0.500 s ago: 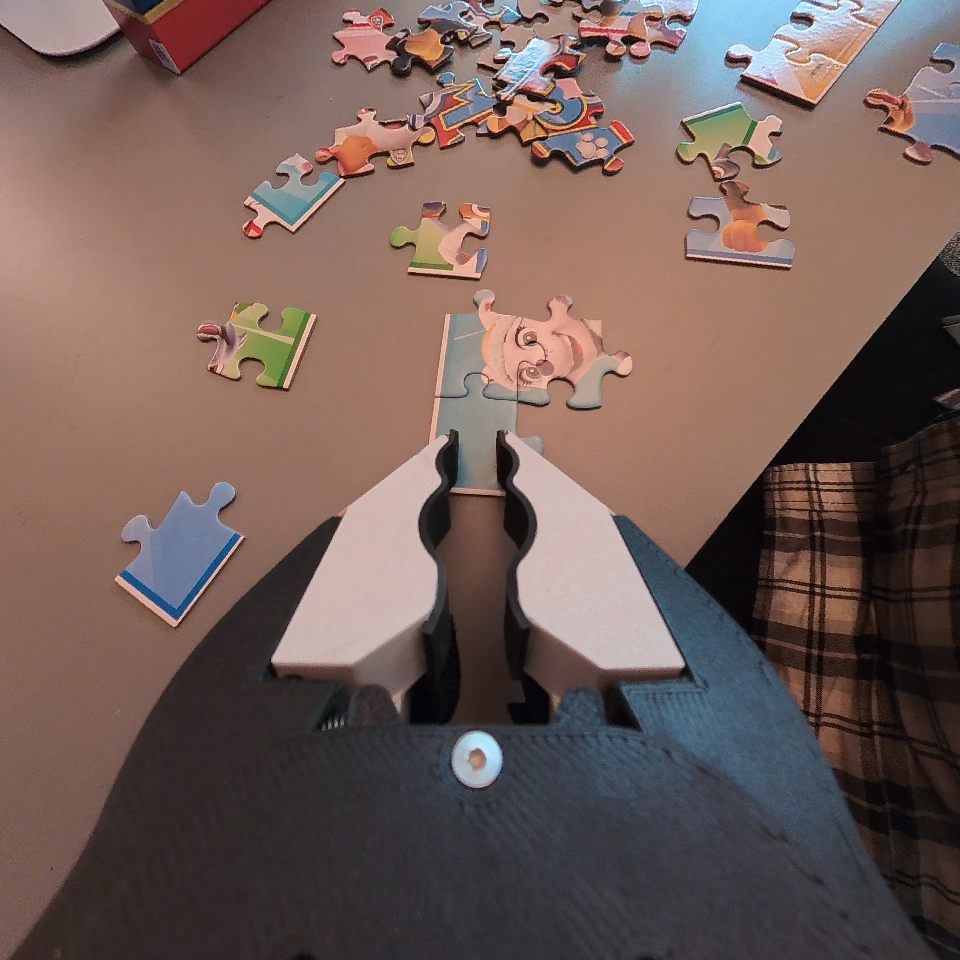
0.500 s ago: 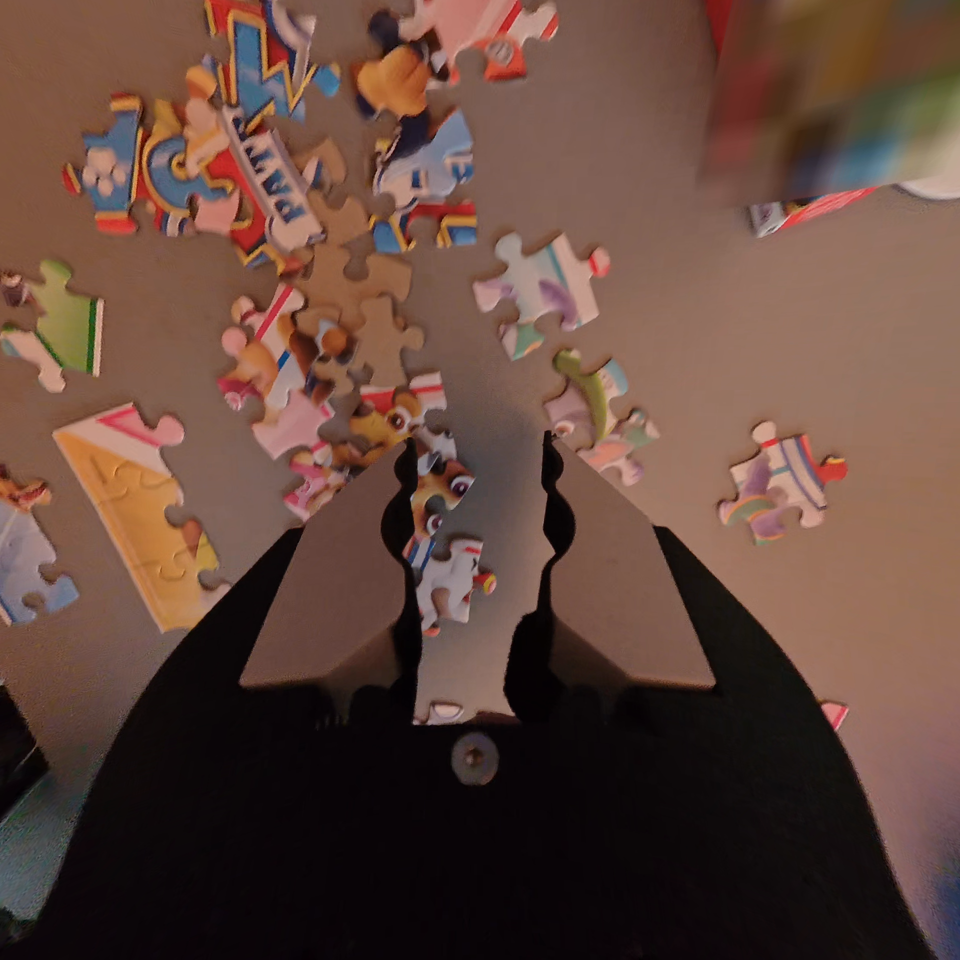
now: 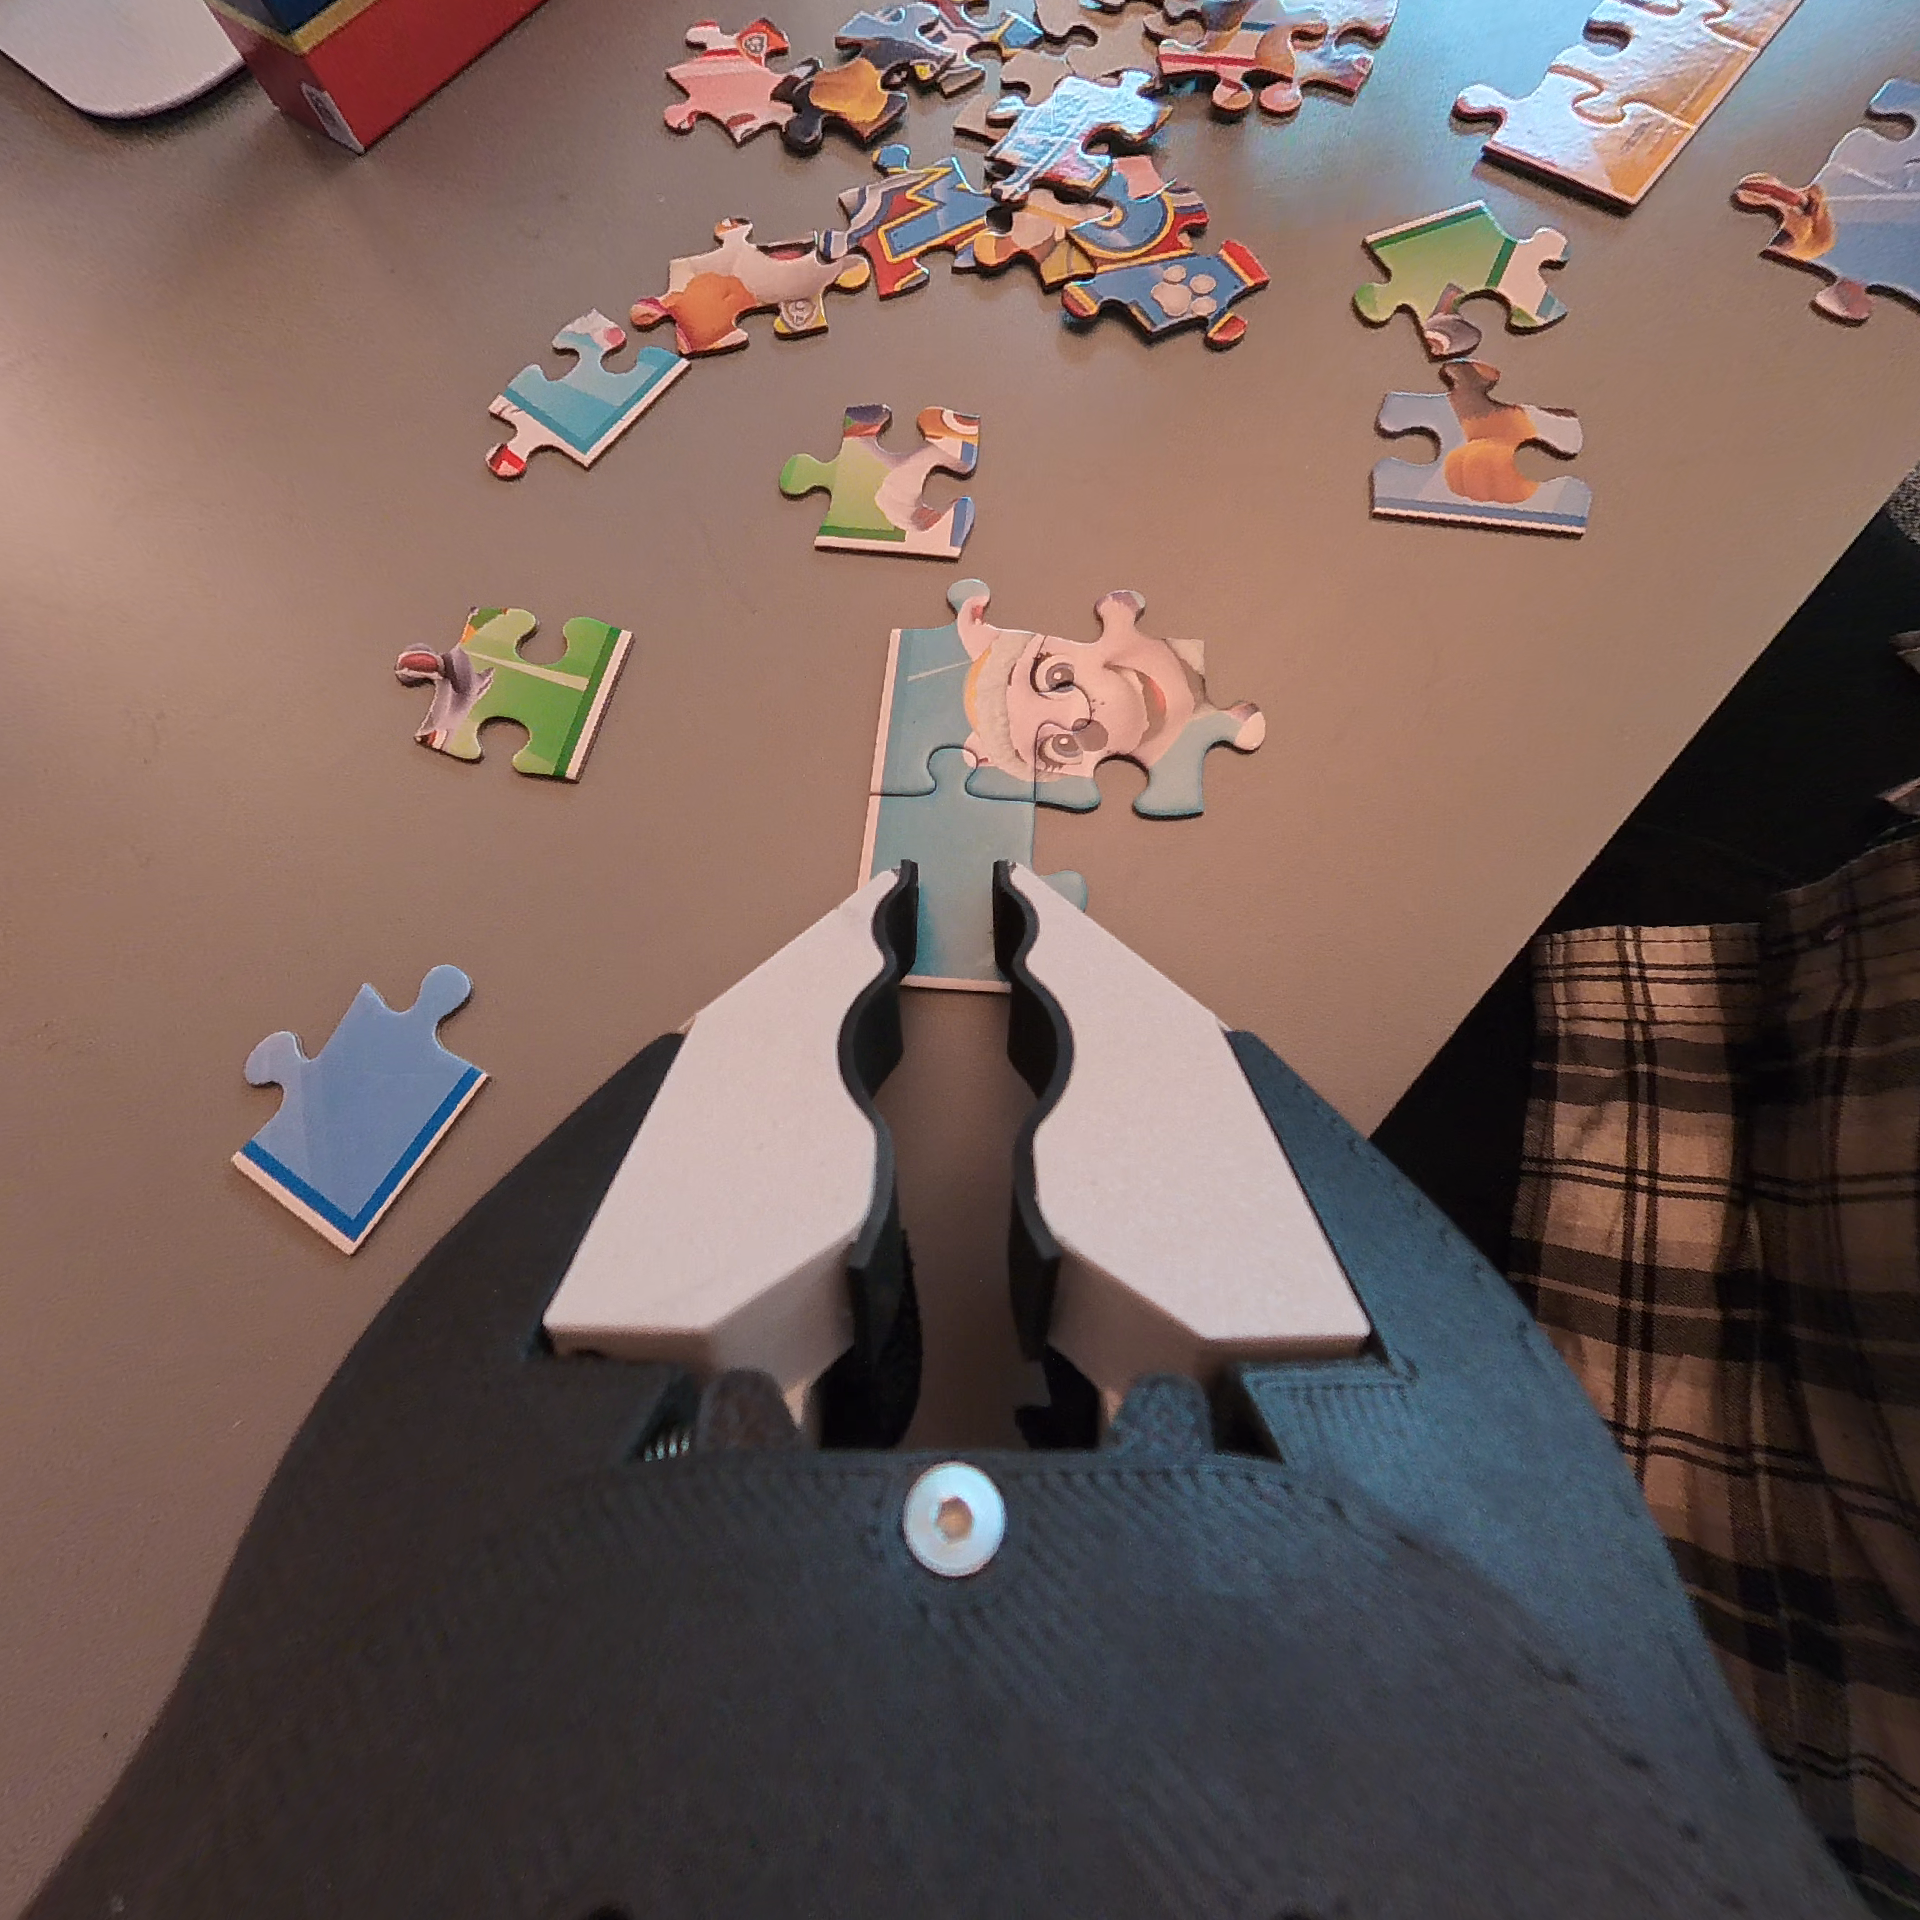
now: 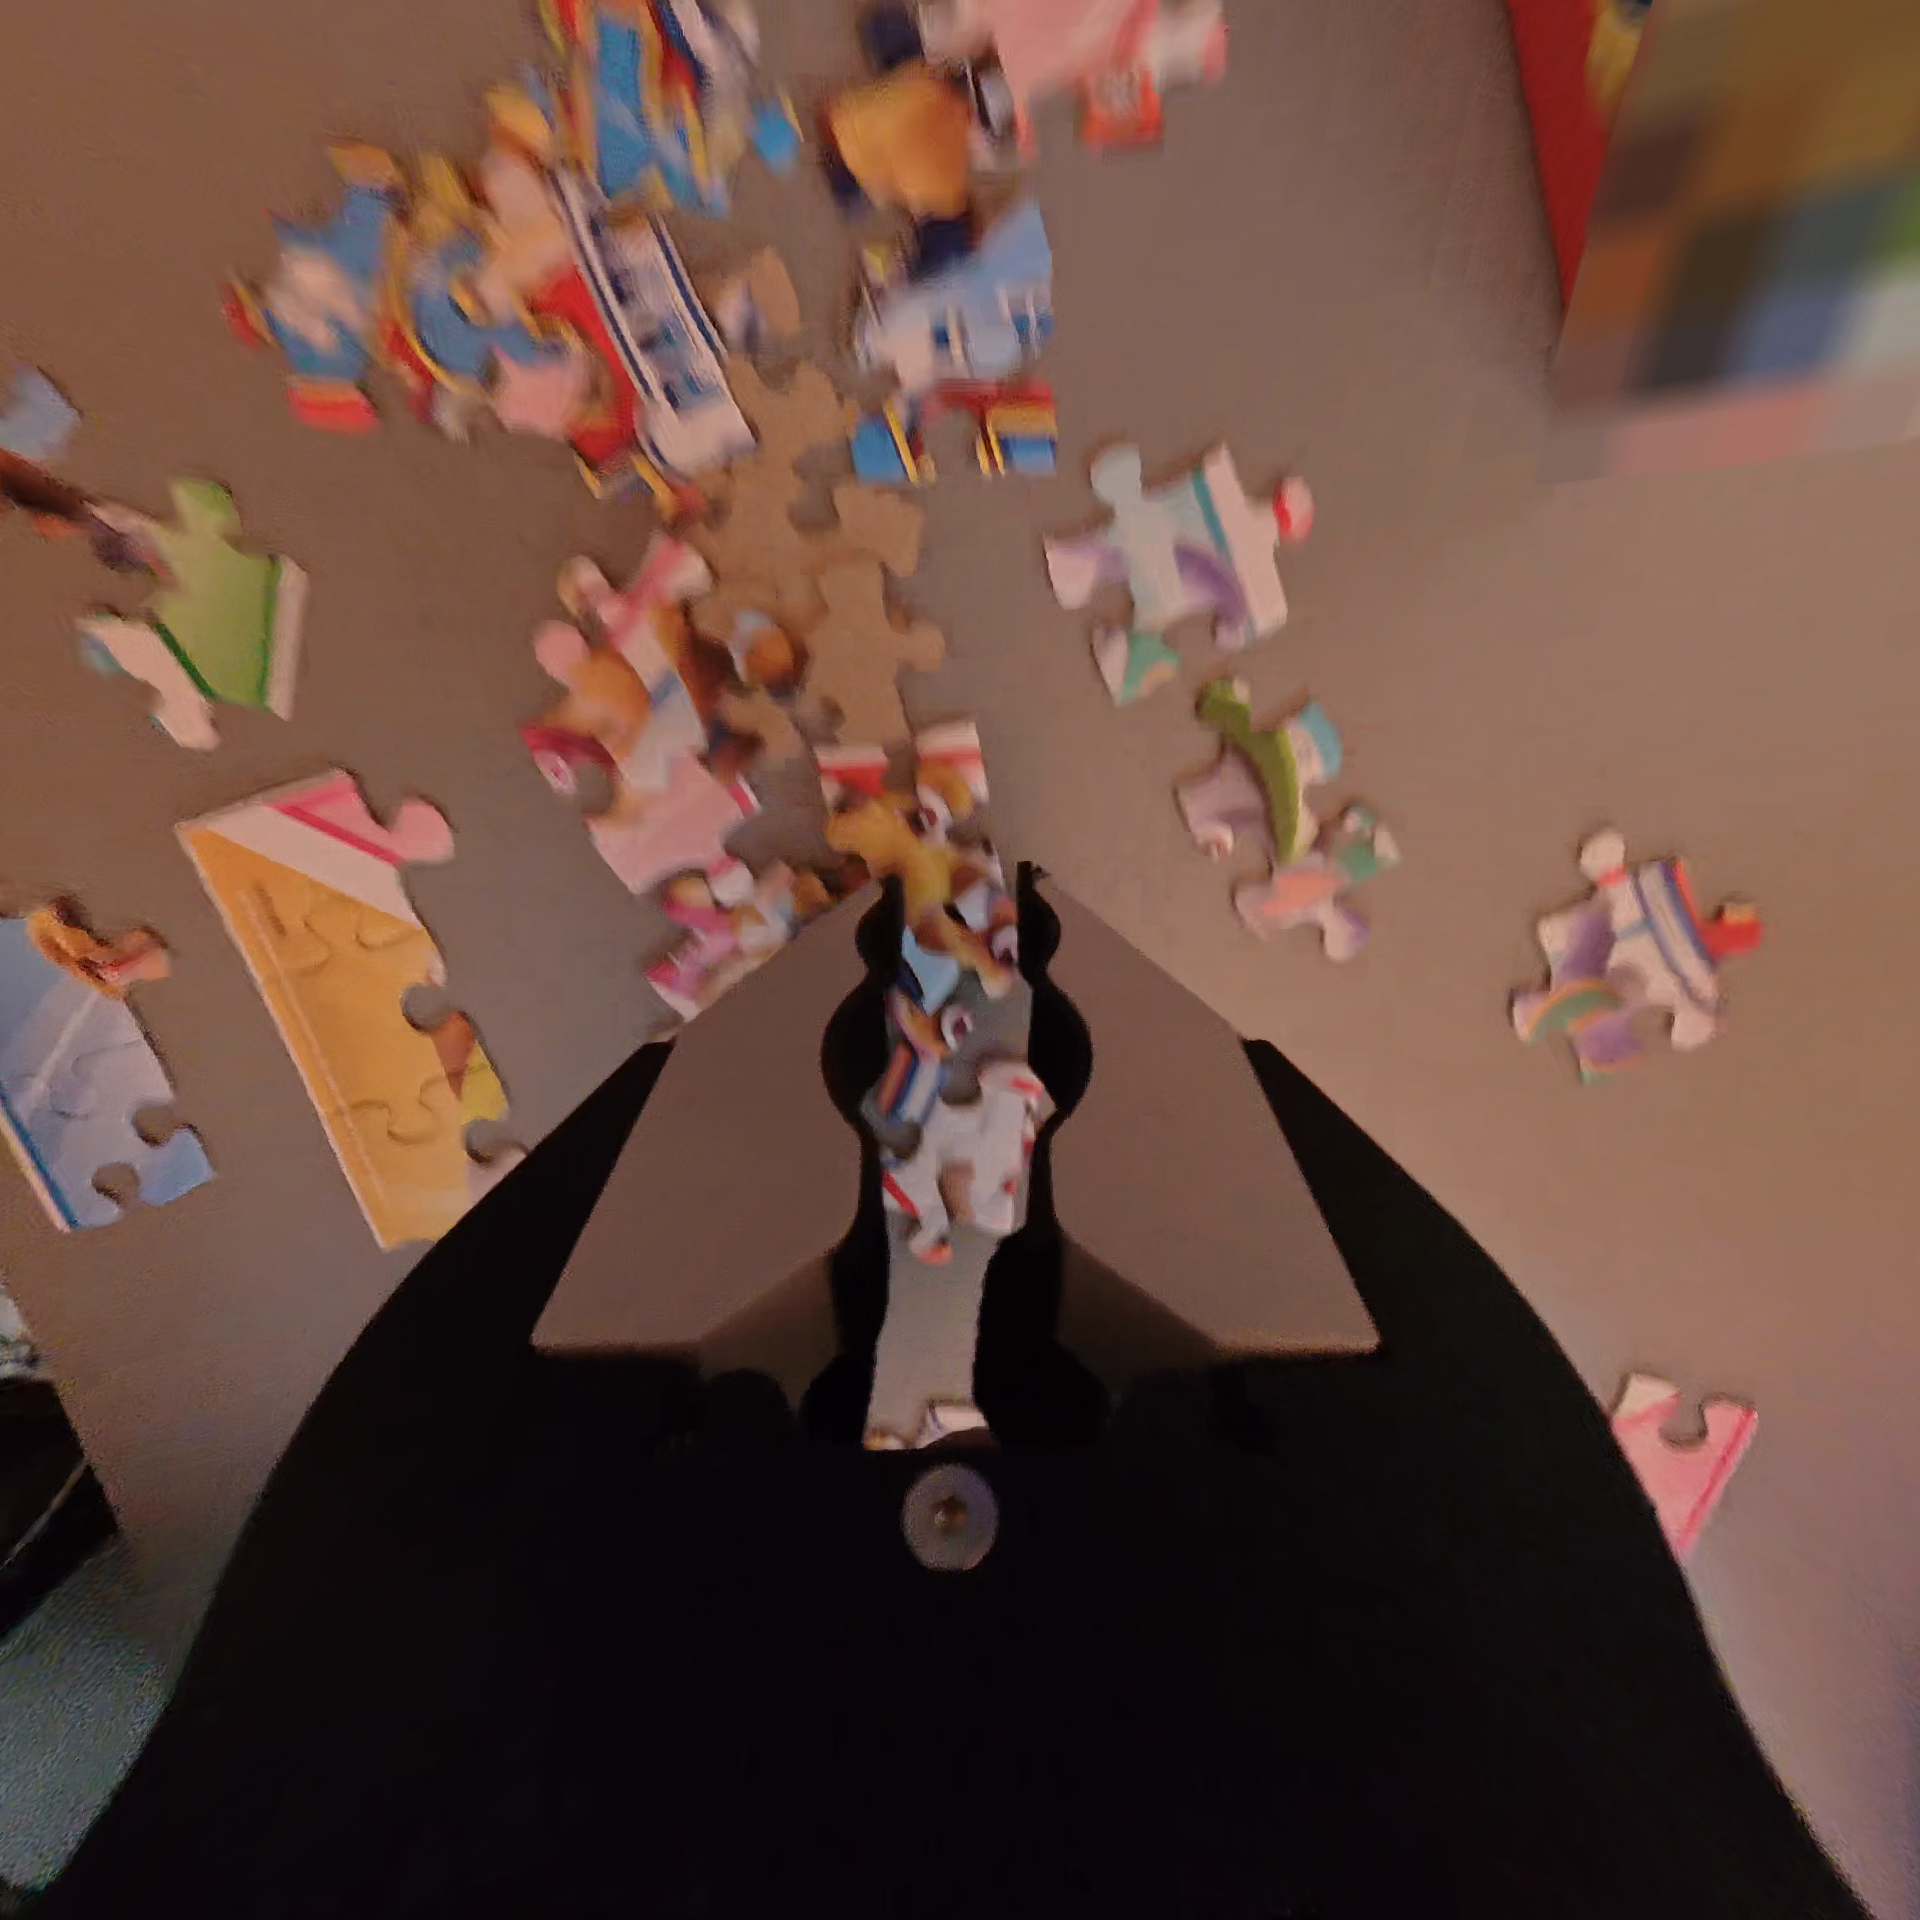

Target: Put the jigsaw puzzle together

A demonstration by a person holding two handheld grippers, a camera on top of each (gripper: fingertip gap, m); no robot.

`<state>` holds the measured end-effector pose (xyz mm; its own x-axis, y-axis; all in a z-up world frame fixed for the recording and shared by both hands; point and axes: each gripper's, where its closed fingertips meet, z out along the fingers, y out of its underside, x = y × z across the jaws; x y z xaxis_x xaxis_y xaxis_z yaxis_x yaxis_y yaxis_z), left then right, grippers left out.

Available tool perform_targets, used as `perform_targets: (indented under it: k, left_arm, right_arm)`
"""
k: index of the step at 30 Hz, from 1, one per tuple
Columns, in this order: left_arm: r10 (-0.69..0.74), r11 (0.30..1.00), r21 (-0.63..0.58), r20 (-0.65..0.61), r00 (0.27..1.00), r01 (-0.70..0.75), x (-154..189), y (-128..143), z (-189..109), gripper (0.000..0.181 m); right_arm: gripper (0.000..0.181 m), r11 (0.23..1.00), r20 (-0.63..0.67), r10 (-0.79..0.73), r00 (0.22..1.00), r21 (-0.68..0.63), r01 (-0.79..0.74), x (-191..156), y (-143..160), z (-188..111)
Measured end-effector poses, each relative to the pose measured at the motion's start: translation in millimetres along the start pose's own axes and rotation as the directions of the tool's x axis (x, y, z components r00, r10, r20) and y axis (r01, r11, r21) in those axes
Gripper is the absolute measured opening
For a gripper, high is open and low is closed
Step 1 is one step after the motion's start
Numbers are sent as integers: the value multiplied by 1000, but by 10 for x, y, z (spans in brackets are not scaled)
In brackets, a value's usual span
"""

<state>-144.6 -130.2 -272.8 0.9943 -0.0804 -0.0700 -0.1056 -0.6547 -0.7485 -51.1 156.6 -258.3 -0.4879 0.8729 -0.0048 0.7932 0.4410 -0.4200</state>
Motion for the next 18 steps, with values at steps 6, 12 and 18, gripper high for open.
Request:
perform_targets:
  k: [6, 12, 18]
  left_arm:
    - [-3, 1000, 0, 1, 1000, 3, -3, -1, 3, 14]
    - [1, 1000, 2, 4, 1000, -1, 1, 0, 0, 14]
    - [2, 1000, 2, 2, 1000, -2, 2, -1, 1, 14]
  right_arm:
    - [43, 999, 23, -37, 999, -39, 38, -161, -263, 301]
    - [12, 995, 117, 82, 990, 41, -87, -158, -325, 341]
    - [12, 994, 102, 94, 990, 50, -100, -128, -262, 307]
